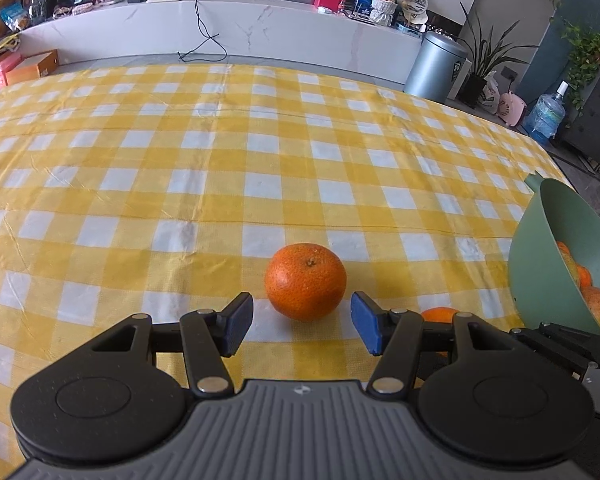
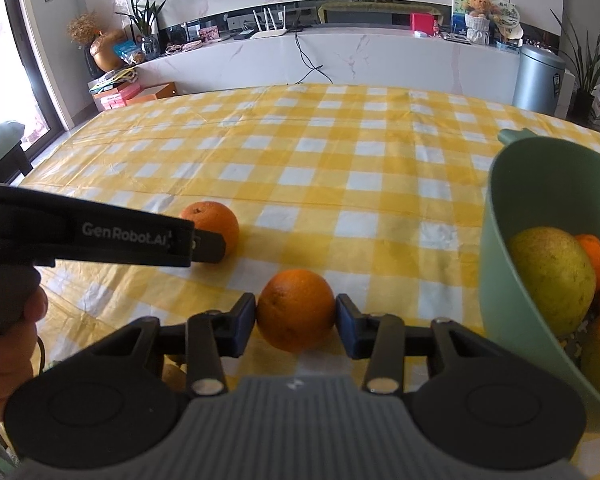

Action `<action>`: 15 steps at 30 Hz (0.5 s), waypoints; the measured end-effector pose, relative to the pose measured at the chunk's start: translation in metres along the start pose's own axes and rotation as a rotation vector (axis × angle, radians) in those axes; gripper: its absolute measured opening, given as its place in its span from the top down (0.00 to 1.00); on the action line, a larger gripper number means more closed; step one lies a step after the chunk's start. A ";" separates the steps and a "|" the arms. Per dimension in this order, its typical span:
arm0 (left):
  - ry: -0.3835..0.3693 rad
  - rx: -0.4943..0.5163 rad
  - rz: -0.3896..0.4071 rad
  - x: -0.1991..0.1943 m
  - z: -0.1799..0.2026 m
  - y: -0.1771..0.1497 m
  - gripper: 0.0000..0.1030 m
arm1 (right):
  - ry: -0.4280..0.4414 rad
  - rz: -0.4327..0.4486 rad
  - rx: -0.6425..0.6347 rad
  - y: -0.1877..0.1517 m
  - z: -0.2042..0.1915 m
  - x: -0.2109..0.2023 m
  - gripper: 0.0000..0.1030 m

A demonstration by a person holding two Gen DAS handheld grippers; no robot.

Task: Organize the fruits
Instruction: 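Grasp an orange with the right gripper while the left grasps another orange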

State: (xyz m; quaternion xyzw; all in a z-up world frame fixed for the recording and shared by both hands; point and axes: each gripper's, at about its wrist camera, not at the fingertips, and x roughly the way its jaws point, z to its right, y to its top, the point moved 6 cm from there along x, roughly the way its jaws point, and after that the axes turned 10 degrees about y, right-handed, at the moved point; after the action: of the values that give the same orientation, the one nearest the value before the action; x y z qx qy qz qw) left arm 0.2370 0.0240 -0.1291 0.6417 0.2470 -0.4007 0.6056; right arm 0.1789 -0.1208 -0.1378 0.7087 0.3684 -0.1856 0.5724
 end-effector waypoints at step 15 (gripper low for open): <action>0.003 -0.008 0.005 0.014 0.004 0.005 0.40 | 0.032 0.002 0.015 -0.004 0.004 0.001 0.61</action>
State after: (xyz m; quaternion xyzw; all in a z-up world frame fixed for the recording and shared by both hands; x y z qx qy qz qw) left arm 0.2474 0.0173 -0.1373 0.6403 0.2482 -0.3972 0.6088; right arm 0.1777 -0.1235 -0.1421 0.7163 0.3754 -0.1762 0.5612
